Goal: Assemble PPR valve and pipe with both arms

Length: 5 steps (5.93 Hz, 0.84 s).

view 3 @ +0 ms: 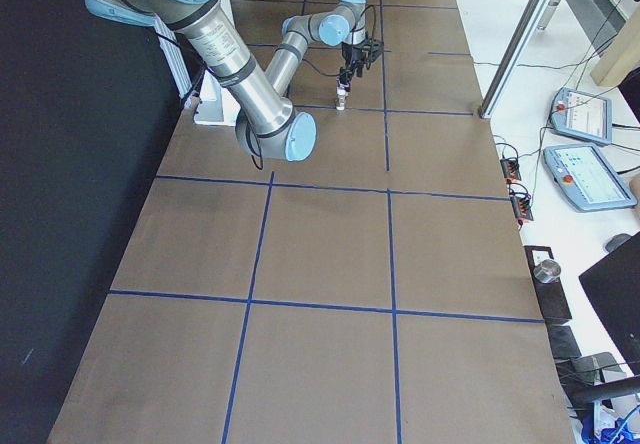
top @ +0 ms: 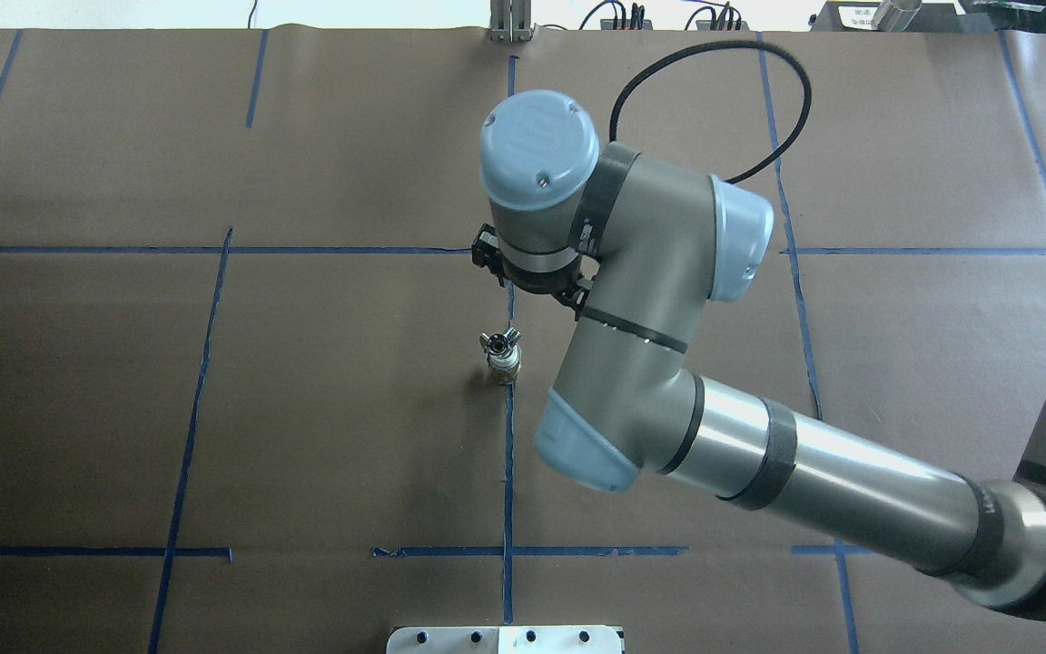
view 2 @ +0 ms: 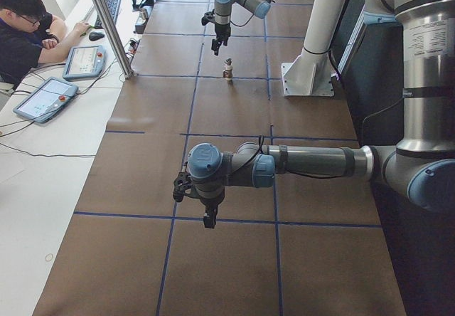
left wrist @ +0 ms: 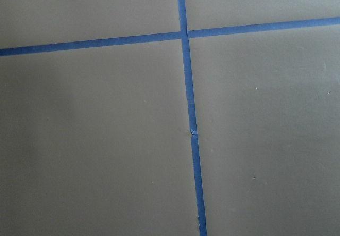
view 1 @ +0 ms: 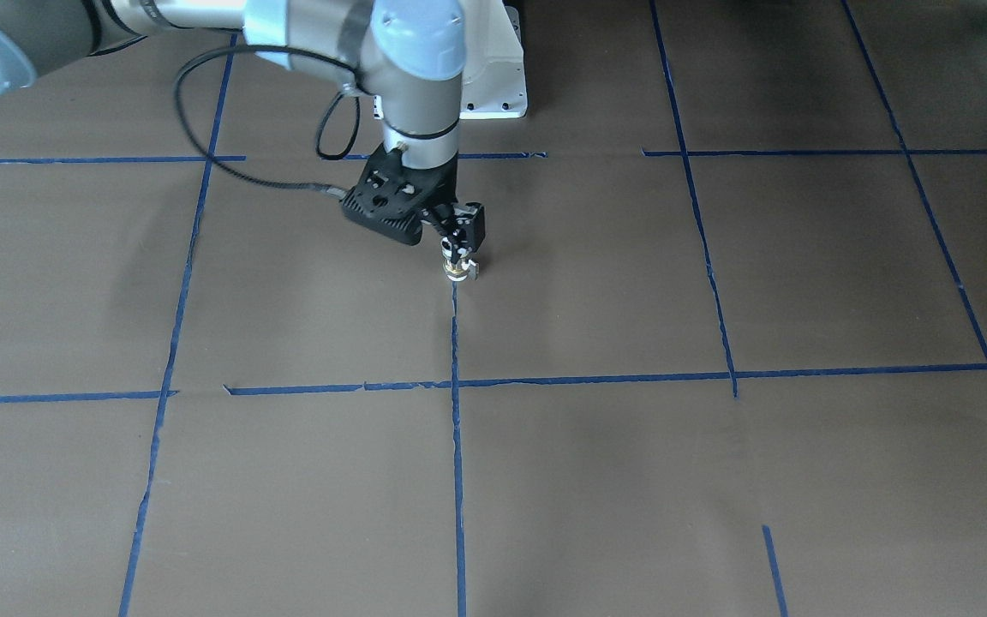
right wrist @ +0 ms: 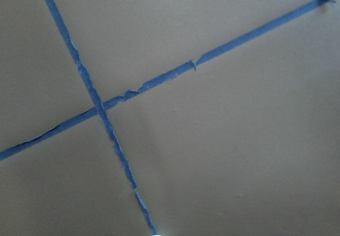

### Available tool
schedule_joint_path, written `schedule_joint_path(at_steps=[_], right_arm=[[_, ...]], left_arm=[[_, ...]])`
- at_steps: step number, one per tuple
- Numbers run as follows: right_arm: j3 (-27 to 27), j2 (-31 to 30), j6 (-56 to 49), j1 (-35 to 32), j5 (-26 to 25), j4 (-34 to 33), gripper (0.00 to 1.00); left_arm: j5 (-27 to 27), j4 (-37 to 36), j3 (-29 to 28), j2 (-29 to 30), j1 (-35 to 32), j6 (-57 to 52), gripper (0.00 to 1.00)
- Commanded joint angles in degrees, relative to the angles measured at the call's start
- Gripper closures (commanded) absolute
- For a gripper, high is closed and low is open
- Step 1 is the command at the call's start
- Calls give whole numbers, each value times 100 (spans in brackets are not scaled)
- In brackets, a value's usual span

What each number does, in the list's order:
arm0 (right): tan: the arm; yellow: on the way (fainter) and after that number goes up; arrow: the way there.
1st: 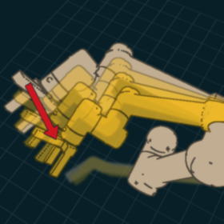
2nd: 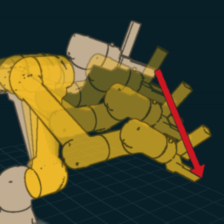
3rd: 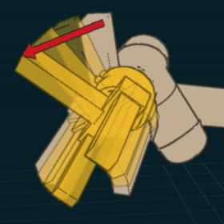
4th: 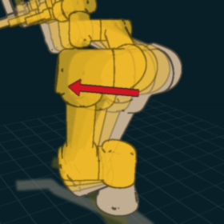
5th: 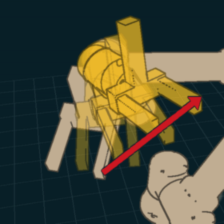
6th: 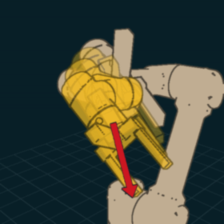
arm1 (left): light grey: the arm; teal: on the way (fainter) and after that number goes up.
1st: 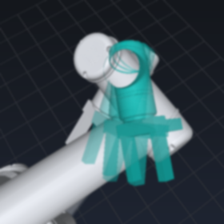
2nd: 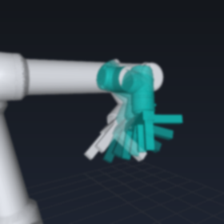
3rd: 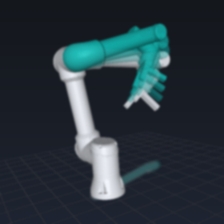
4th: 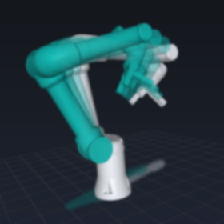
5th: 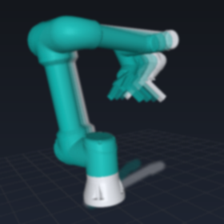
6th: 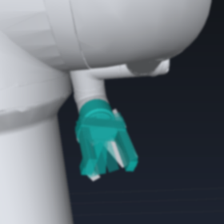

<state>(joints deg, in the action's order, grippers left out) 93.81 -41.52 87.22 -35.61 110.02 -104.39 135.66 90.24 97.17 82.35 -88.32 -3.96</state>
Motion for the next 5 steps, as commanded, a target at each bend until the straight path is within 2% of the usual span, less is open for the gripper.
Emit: schedule_joint_path(at_steps=[1,2,5], right_arm=[[14,-573,-2101,-1222,1061,-2,0],[40,-1081,-3609,-1986,1657,-2,0],[453,-3276,-7724,-3536,1804,68,0]], left_arm=[[13,3,-258,1,-1,18,0],[4,3,-259,62,-1,-8,0],[-31,-15,-102,61,-27,1,0]])
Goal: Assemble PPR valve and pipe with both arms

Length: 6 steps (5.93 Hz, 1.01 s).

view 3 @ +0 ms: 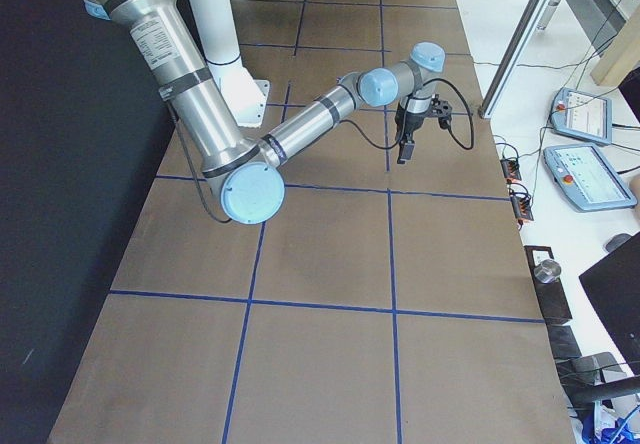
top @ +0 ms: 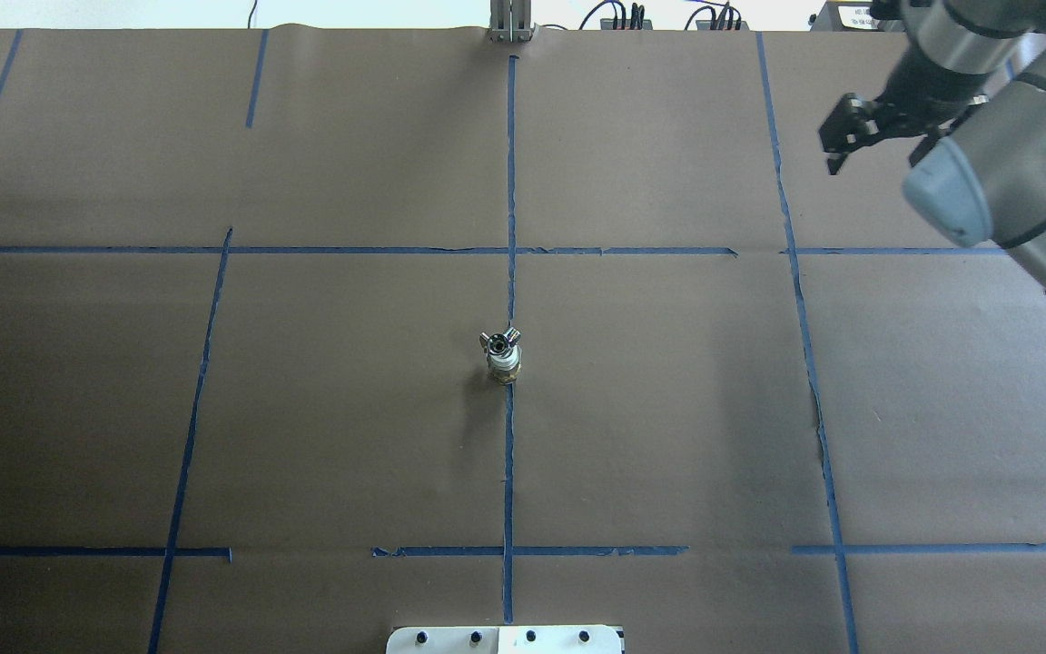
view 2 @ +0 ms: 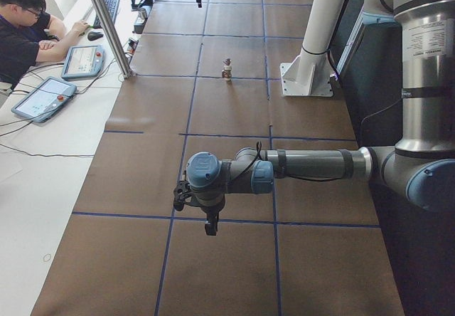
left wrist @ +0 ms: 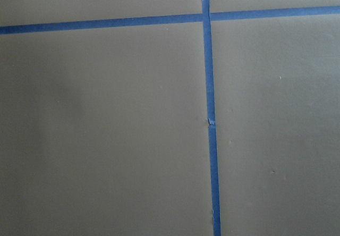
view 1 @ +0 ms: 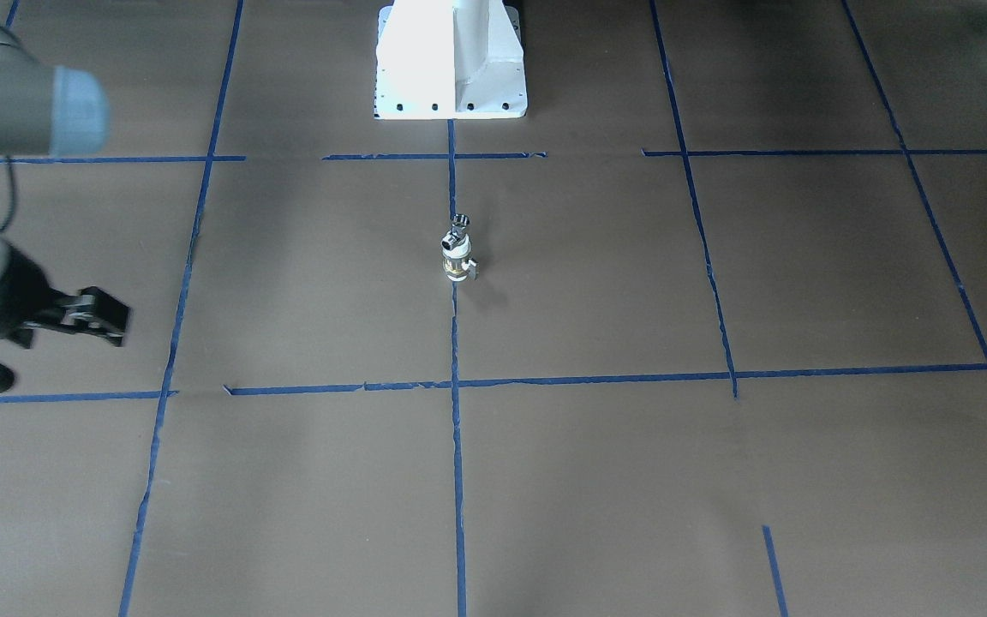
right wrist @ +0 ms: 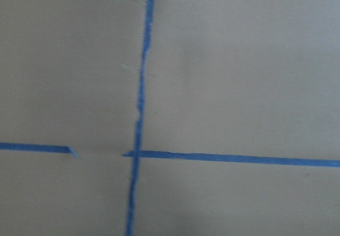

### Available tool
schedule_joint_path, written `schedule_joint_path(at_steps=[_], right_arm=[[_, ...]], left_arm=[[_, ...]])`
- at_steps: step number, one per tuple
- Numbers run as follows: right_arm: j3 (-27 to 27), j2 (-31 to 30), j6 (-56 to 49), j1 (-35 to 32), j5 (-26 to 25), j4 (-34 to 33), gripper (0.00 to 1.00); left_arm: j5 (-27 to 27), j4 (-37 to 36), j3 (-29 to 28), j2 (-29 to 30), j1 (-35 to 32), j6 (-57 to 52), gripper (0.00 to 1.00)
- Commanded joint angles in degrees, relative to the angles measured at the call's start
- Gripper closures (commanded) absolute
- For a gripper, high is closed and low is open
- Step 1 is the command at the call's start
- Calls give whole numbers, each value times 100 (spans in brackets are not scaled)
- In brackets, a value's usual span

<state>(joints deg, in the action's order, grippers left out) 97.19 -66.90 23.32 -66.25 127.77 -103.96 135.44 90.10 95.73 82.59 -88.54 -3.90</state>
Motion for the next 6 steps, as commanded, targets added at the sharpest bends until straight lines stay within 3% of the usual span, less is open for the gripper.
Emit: schedule_joint_path(at_steps=[1,2,3,6], right_arm=[[229,-1433,-2392,-990,220,25,0],[439,-2058,-3255,-1621,387,112,0],[563,-2534,-3473,-2063,371,157,0],[502,-3083,-3282,-2181,388,561,0]], left_arm=[[-9,-1,129,47,-6,-6,0],[-9,-1,217,-23,-15,-14,0],[-9,7,270,-58,-32,-14,0],[-18,-1,271,-155,-41,-23,0]])
